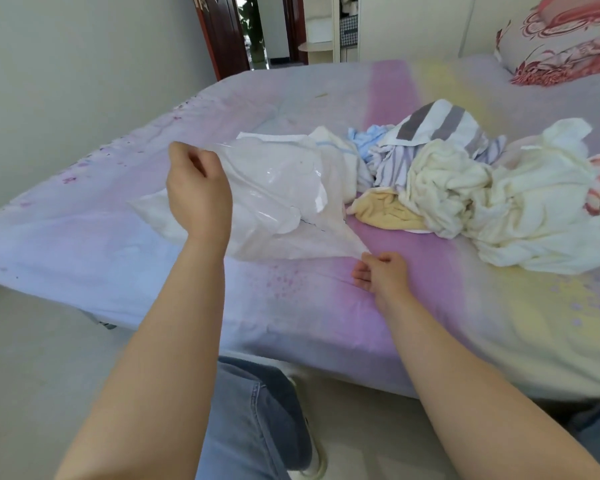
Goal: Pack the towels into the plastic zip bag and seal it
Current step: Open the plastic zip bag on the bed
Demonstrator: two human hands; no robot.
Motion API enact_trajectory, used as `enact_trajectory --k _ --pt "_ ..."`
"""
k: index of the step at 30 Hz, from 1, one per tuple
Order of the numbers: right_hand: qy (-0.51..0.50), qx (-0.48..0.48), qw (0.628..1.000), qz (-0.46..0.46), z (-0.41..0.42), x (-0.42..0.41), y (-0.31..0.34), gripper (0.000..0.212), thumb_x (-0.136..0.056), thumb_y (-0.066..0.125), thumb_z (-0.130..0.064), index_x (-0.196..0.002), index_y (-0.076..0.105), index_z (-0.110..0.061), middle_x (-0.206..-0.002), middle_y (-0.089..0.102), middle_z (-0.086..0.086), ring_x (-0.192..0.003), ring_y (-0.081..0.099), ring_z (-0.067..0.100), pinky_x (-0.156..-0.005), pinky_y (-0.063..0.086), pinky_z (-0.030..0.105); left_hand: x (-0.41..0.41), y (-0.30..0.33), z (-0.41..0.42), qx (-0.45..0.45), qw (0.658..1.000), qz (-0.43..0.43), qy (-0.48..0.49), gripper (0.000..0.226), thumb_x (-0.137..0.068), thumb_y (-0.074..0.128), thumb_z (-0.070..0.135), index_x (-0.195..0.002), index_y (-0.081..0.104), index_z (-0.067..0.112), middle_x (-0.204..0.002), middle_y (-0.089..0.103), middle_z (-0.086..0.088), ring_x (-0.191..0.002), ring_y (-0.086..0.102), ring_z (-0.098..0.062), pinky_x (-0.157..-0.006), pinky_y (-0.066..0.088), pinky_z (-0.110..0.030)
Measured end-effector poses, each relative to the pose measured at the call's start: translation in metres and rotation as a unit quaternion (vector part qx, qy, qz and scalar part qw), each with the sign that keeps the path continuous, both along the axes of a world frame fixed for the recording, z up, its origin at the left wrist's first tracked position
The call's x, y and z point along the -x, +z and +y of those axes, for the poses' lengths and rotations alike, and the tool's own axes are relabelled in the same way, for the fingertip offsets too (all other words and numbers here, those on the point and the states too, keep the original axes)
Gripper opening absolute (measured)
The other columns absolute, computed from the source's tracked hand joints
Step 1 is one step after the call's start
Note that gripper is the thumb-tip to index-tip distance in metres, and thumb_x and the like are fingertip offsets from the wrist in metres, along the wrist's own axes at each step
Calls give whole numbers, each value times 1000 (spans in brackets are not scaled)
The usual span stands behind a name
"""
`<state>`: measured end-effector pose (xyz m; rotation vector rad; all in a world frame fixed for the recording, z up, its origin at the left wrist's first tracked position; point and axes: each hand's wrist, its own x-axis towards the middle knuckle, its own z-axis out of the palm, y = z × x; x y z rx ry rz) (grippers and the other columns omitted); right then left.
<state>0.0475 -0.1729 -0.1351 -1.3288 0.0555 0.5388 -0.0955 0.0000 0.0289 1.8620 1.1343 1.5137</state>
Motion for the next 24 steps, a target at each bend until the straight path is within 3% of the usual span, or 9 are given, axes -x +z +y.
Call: enact_trajectory --k 3,6,9,12,13,16,19,21,24 --pt "-48 -18 997 64 -4 -4 3 14 -91 44 0 -100 49 -10 -58 49 8 -34 47 12 -38 45 18 2 -14 -16 -18 999 33 -36 12 -91 40 20 -96 51 16 -64 47 10 -66 47 -18 -58 33 -30" --pt "-46 -2 997 62 -11 -3 6 22 -90 34 1 -99 50 -11 -57 44 6 -41 40 14 -36 39 16 7 -24 -21 -76 981 167 -71 36 -90 40 17 -120 59 23 -84 60 2 -78 55 -22 -62 37 -31" --pt "-6 32 999 -32 -18 7 7 11 -94 45 -12 -89 53 -7 -56 53 9 -38 48 15 -39 42 21 12 -27 -23 -91 950 280 -105 37 -91 44 17 -120 66 25 -105 67 -2 -97 61 -26 -68 43 -31" --pt "17 51 986 -156 -22 22 8 13 -93 55 -22 -90 52 -10 -65 62 11 -42 55 11 -46 47 26 9 -21 -32 -71 926 339 -150 21 -92 54 33 -101 72 24 -78 64 7 -82 58 -21 -58 36 -26" --pt "21 42 983 -176 -22 25 11 13 -92 58 -20 -99 51 -12 -72 63 10 -46 56 11 -48 48 28 6 -18 -37 -64 923 343 -164 21 -92 56 37 -94 72 24 -70 58 10 -76 55 -20 -54 33 -25" --pt "10 54 974 -222 -29 24 26 46 -89 58 -19 -127 33 -27 -75 62 4 -56 56 17 -53 50 33 -5 -14 -48 -36 940 291 -173 22 -93 53 42 -88 68 26 -60 58 8 -70 58 -20 -53 38 -26" --pt "1 213 901 -377 -43 8 40 59 -90 49 -19 -139 22 -36 -69 57 2 -58 53 23 -54 42 35 -20 -12 -60 -59 944 290 -143 25 -95 45 42 -93 65 27 -61 66 -1 -71 63 -25 -62 53 -35" --pt "50 319 835 -446 -51 -7 41 57 -90 44 -14 -142 27 -30 -72 53 2 -61 50 25 -53 37 33 -31 -10 -68 -71 946 285 -139 26 -96 43 38 -96 65 25 -61 67 -1 -71 65 -25 -64 54 -37" --pt "116 400 818 -396 -66 -40 29 52 -90 43 -16 -141 31 -19 -81 57 8 -76 56 29 -64 44 34 -46 -4 -75 -7 968 194 -159 23 -94 45 27 -102 66 23 -57 66 7 -67 68 -18 -63 54 -32"
